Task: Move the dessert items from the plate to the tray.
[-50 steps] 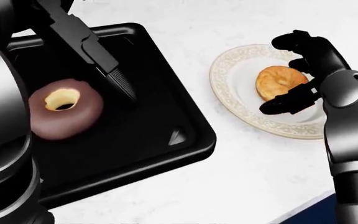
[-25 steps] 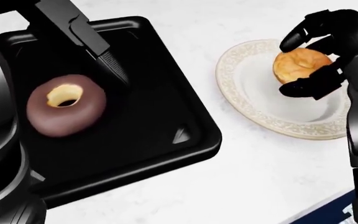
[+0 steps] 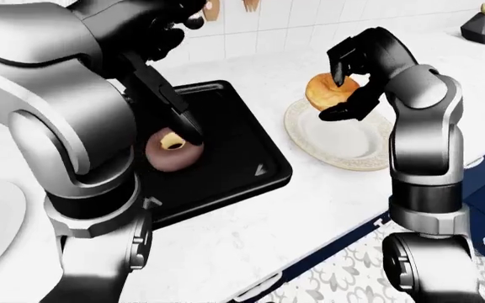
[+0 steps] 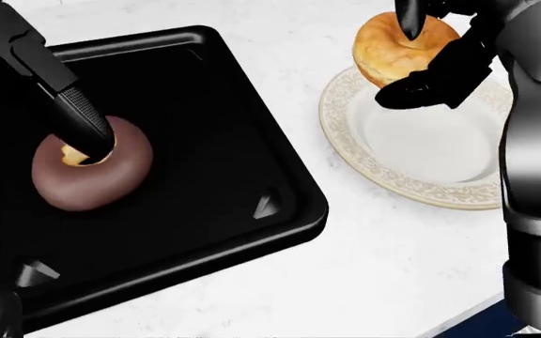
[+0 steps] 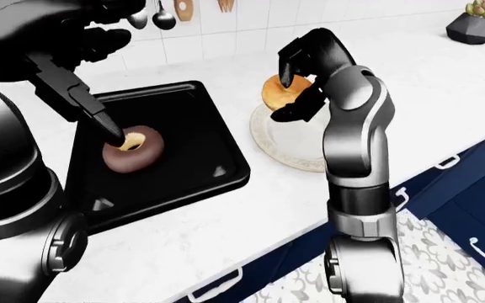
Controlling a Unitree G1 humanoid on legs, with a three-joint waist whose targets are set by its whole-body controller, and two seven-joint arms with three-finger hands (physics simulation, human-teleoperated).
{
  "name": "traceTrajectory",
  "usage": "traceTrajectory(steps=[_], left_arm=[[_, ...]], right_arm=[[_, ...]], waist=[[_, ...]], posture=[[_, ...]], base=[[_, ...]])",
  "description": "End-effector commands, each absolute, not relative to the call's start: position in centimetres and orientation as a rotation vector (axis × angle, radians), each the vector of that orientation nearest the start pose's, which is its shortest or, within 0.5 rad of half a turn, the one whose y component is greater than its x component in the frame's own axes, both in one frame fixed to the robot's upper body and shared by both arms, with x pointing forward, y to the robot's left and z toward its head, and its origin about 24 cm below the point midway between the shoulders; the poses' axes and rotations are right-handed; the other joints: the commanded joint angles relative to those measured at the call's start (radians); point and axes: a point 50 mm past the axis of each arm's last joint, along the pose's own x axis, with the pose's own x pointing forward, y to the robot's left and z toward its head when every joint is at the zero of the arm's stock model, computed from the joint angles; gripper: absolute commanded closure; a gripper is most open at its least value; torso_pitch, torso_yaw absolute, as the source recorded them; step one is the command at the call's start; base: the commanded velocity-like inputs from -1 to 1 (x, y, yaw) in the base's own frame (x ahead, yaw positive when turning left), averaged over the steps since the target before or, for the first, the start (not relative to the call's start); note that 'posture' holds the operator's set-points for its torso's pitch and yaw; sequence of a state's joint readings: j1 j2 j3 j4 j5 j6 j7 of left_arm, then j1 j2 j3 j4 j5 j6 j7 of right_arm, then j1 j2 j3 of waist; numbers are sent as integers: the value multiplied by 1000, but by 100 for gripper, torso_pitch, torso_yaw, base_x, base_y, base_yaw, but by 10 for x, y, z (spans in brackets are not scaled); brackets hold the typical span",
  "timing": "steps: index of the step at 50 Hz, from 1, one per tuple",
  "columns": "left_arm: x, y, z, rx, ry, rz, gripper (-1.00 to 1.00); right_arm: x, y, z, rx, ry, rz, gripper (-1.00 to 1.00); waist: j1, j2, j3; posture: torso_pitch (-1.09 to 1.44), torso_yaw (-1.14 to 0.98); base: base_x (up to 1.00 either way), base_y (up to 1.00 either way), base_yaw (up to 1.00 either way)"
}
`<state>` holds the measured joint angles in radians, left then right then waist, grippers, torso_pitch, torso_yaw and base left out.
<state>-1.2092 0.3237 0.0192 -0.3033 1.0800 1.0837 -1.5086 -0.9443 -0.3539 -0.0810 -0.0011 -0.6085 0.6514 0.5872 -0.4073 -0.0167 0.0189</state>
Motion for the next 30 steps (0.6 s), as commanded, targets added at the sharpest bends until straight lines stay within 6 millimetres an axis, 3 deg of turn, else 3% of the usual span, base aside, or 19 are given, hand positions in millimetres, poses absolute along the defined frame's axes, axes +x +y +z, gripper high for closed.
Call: traceTrajectory(steps=[1, 9, 30], left_arm=[[269, 147, 367, 757, -64, -365, -100], [271, 158, 375, 746, -69, -330, -100], [273, 168, 366, 731, -58, -310, -100]], right_arm=[[341, -180, 306, -761, -201, 10, 100], [338, -165, 314, -756, -245, 41, 100], [334, -138, 321, -731, -303, 101, 100]], waist=[[2, 3, -29], [32, 8, -25], [144, 20, -5]], posture=[[0, -24], [0, -20], [0, -9]], base=[[0, 0, 0], [0, 0, 0], [0, 0, 0]])
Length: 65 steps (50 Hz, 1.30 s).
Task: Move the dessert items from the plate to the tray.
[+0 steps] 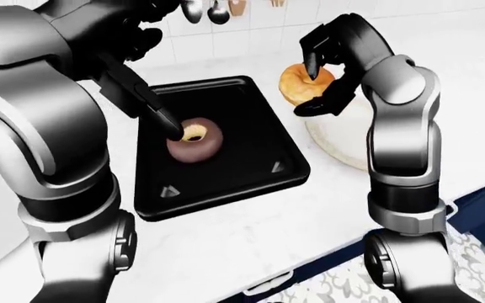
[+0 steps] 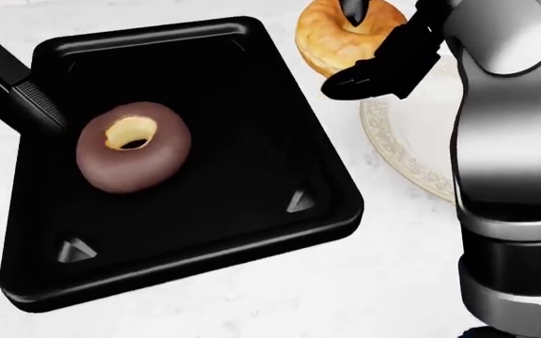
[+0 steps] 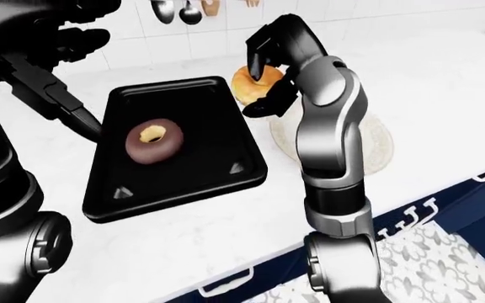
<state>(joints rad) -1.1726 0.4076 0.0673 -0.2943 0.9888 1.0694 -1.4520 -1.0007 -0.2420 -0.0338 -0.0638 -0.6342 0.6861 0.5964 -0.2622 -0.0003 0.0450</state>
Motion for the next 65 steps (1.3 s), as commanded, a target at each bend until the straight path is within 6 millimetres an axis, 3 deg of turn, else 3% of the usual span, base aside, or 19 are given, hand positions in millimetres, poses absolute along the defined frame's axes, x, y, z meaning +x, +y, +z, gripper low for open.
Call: traceTrajectory(steps=[1, 18, 25, 33, 41, 55, 65], left_arm=[[272, 168, 367, 730, -59, -310, -100], [270, 159, 359, 726, -84, -359, -100], [268, 157, 357, 719, -97, -378, -100], [269, 156, 356, 717, -98, -382, -100], [269, 155, 357, 706, -109, -378, -100], [270, 157, 356, 705, -109, -374, -100], [270, 156, 357, 710, -113, -376, -100]], right_arm=[[334, -138, 320, -730, -302, 104, 100], [333, -135, 306, -728, -286, 142, 100], [333, -138, 302, -731, -275, 150, 100], [326, -153, 307, -722, -271, 129, 100], [331, -158, 292, -729, -242, 131, 100], [334, -141, 263, -740, -198, 226, 100], [330, -136, 270, -734, -189, 279, 100]], waist=[[6, 3, -30], [174, -5, -13], [210, -10, -9], [226, -13, -8], [223, -15, -10], [222, -28, -26], [220, -35, -26]], posture=[[0, -9], [0, -5], [0, -6], [0, -8], [0, -8], [0, -8], [0, -8]], base=[[0, 0, 0], [0, 0, 0], [0, 0, 0], [0, 0, 0], [0, 0, 0], [0, 0, 0], [0, 0, 0]])
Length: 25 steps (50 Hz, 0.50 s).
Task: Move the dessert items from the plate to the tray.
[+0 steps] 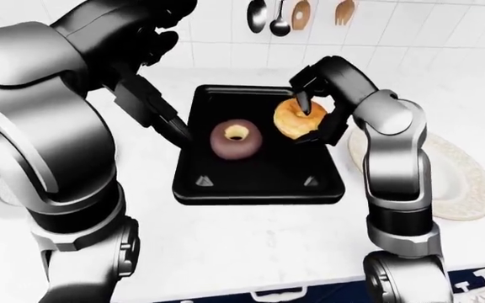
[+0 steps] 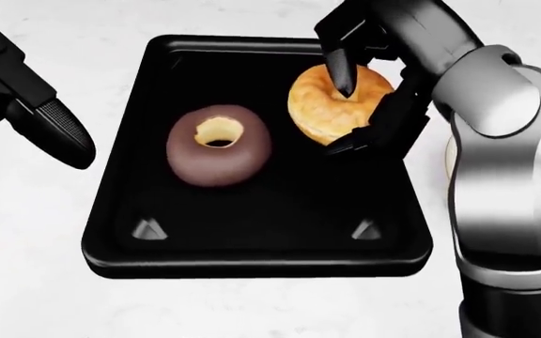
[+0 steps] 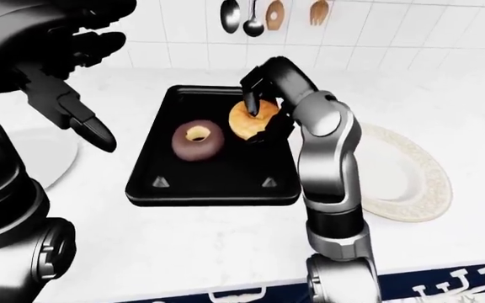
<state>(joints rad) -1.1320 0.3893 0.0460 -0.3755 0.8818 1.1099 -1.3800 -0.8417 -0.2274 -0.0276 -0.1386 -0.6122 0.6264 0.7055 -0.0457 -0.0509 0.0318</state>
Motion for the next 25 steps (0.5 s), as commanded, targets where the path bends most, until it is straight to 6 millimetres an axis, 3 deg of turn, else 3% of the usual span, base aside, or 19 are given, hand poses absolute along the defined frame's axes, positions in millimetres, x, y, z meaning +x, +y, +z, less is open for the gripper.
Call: traceTrajectory(steps=[1, 12, 14, 19, 25], left_arm=[[270, 156, 357, 709, -113, -377, -100], [271, 156, 352, 708, -111, -382, -100], [271, 156, 353, 706, -112, -381, -100], [273, 158, 352, 705, -112, -378, -100], [273, 158, 351, 704, -112, -377, -100]], right_arm=[[331, -136, 270, -744, -179, 286, 100], [338, -123, 263, -769, -128, 360, 95], [338, -121, 263, -779, -124, 363, 83], [340, -118, 257, -785, -121, 368, 18], [338, -112, 253, -777, -124, 397, -3]], waist=[[3, 17, -12], [3, 26, -9], [3, 28, -10], [2, 30, -12], [1, 29, -16]], posture=[[0, -8], [0, -8], [0, -8], [0, -8], [0, -8]], base=[[0, 0, 0], [0, 0, 0], [0, 0, 0], [0, 0, 0], [0, 0, 0]])
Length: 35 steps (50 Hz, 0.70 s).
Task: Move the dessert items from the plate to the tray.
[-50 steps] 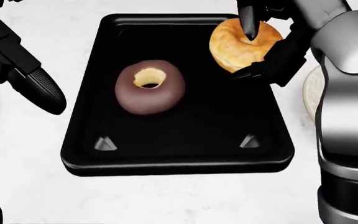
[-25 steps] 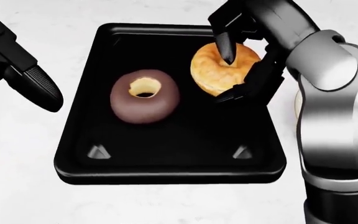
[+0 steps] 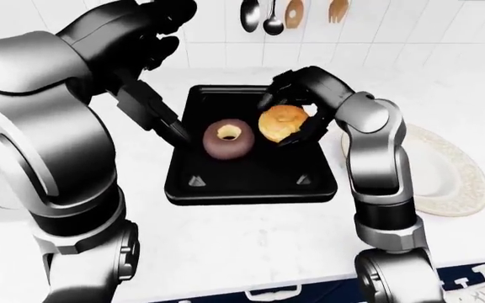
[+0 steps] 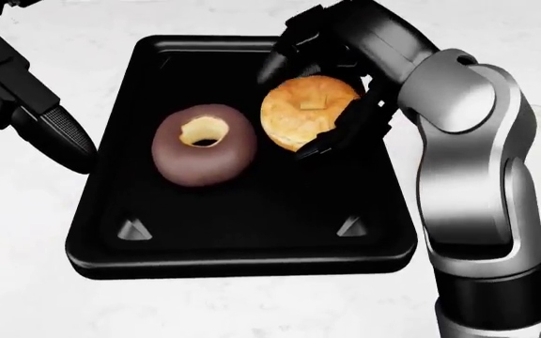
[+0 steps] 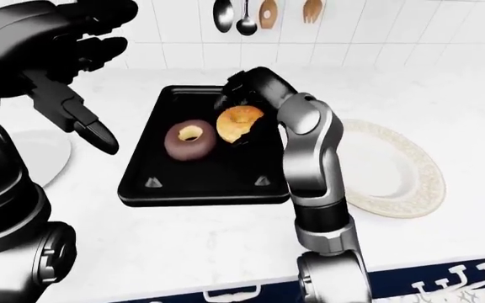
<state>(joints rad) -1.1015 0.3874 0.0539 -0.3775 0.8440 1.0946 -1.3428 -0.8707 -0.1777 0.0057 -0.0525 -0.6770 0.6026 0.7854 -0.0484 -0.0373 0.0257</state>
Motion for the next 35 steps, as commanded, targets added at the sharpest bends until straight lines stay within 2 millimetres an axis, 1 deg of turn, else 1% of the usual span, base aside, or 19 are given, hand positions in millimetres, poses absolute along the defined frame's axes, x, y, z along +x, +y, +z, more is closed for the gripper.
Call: traceTrajectory(steps=[1, 2, 6, 8, 11, 13, 14, 19, 21, 26, 27, 28, 29, 30, 33, 35], left_arm=[[272, 158, 351, 704, -112, -377, -100], [272, 159, 351, 704, -112, -375, -100], [273, 159, 352, 703, -112, -374, -100], [273, 159, 352, 704, -112, -375, -100], [272, 159, 352, 703, -113, -374, -100], [272, 160, 352, 704, -114, -373, -100], [272, 160, 353, 704, -114, -372, -100], [271, 160, 355, 702, -120, -372, -100], [270, 161, 359, 701, -124, -368, -100], [268, 163, 365, 697, -130, -361, -100], [265, 163, 365, 699, -127, -364, -100], [263, 164, 365, 701, -127, -358, -100], [263, 167, 364, 704, -122, -354, -100], [262, 167, 365, 705, -122, -350, -100], [257, 175, 368, 706, -122, -339, -100], [254, 179, 369, 708, -119, -331, -100]], right_arm=[[338, -111, 252, -776, -124, 400, -5], [338, -111, 252, -775, -123, 402, -7], [337, -111, 252, -773, -123, 406, -29], [337, -112, 251, -775, -121, 407, -37], [337, -112, 250, -776, -121, 408, -55], [335, -113, 254, -778, -125, 408, -61], [334, -113, 257, -779, -130, 407, -60], [322, -122, 279, -782, -169, 390, -59], [313, -131, 291, -785, -193, 376, -61], [294, -156, 309, -788, -224, 330, -64], [288, -164, 313, -793, -230, 316, -65], [284, -168, 314, -792, -233, 306, -66], [279, -177, 319, -788, -240, 289, -69], [277, -179, 321, -785, -245, 283, -69], [257, -200, 333, -783, -268, 239, -73], [247, -213, 339, -775, -278, 210, -75]], waist=[[3, 15, -11], [3, 15, -12], [1, 13, -13], [1, 13, -13], [1, 12, -14], [2, 12, -13], [2, 12, -13], [2, 12, -6], [3, 14, -2], [9, 17, 10], [11, 18, 12], [11, 18, 13], [12, 18, 14], [12, 18, 16], [13, 18, 17], [14, 18, 18]], posture=[[0, -8], [0, -8], [0, -8], [0, -8], [0, -8], [0, -8], [0, -8], [0, -8], [0, -8], [0, -8], [0, -8], [0, -8], [0, -8], [0, -8], [0, -8], [0, -8]], base=[[0, 0, 0], [0, 0, 0], [0, 0, 0], [0, 0, 0], [0, 0, 0], [0, 0, 0], [0, 0, 0], [0, 0, 0], [0, 0, 0], [0, 0, 0], [0, 0, 0], [0, 0, 0], [0, 0, 0], [0, 0, 0], [0, 0, 0], [0, 0, 0]])
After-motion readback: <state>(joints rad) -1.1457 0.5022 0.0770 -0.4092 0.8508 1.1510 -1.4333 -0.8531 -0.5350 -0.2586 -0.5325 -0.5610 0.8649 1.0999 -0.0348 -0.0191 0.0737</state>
